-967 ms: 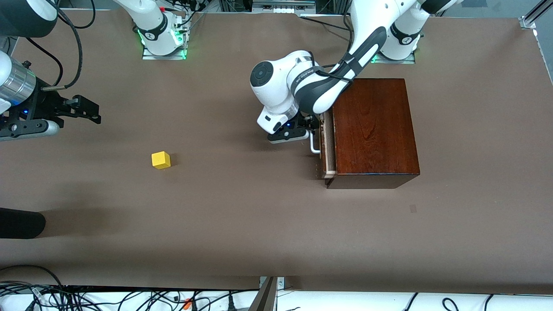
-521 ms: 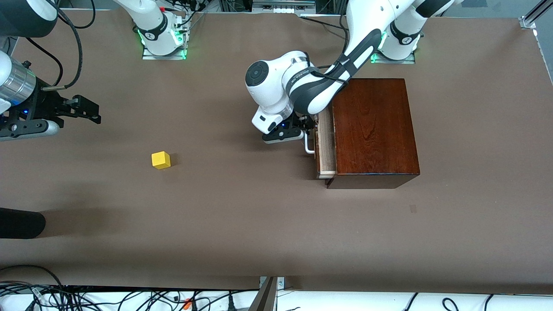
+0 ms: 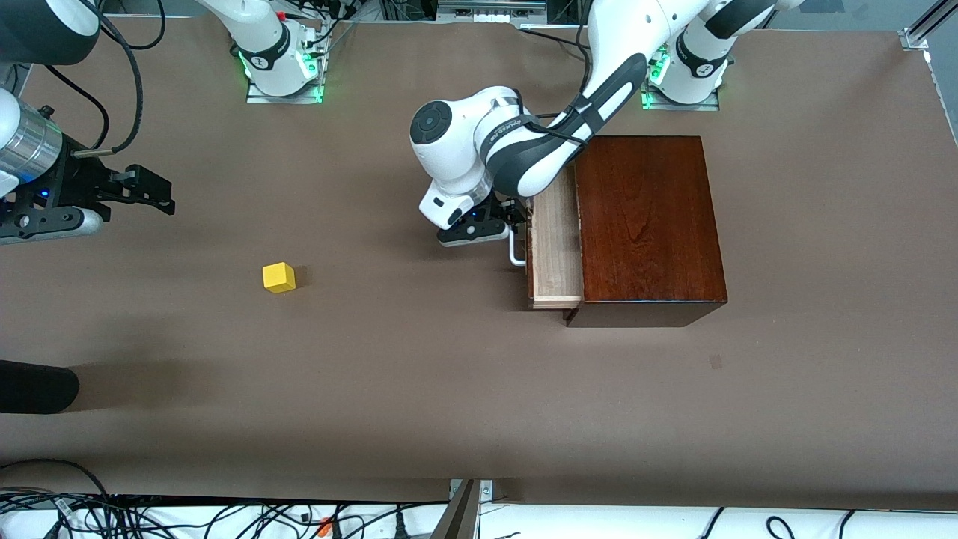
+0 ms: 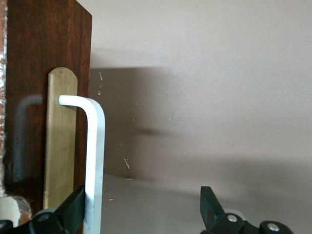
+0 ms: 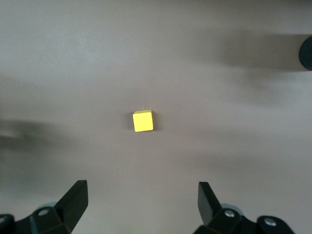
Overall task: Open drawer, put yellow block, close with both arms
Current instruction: 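Pull the drawer open with the left gripper while the right gripper reaches out, then grasp the yellow cube with the right gripper while the left gripper withdraws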
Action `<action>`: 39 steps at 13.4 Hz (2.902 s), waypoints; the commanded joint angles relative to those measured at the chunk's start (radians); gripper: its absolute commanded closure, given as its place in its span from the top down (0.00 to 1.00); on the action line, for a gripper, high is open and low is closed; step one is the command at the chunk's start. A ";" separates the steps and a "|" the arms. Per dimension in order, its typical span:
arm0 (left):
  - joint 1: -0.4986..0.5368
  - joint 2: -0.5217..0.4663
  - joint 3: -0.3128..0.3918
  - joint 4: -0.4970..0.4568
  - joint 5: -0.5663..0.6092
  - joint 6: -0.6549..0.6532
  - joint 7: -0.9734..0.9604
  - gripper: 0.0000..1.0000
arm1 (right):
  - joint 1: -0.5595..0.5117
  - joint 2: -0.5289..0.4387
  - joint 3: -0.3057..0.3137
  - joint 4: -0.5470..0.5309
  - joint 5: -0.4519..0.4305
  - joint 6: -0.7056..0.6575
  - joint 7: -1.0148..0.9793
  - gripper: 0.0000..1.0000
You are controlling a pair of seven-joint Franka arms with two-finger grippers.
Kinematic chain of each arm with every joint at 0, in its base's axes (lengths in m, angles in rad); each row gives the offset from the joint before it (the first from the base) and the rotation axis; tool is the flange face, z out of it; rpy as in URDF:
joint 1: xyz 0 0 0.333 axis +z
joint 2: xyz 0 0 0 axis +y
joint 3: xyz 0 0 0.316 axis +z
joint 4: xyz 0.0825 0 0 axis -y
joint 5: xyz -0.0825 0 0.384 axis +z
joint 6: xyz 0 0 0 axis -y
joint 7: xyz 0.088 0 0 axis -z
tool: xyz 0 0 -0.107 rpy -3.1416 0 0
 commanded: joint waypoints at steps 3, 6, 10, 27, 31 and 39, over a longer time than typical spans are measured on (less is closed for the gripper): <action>-0.035 0.037 0.001 0.076 -0.031 0.032 -0.032 1.00 | -0.003 -0.001 0.000 0.007 0.007 0.006 -0.006 1.00; -0.049 0.056 0.001 0.110 -0.031 0.031 -0.047 1.00 | -0.003 -0.001 0.001 0.010 0.007 0.021 -0.004 1.00; -0.064 0.073 0.001 0.136 -0.031 0.032 -0.064 1.00 | -0.005 0.002 0.001 0.010 0.008 0.051 -0.007 1.00; 0.087 -0.160 -0.006 0.078 -0.250 -0.052 0.066 1.00 | -0.025 0.227 0.000 -0.291 0.105 0.434 -0.191 1.00; 0.261 -0.351 -0.008 -0.057 -0.362 -0.087 0.238 1.00 | -0.017 0.273 0.007 -0.367 0.142 0.563 -0.161 1.00; 0.508 -0.435 -0.003 -0.116 -0.405 -0.113 0.488 1.00 | 0.038 0.290 0.024 -0.546 0.145 0.811 -0.096 1.00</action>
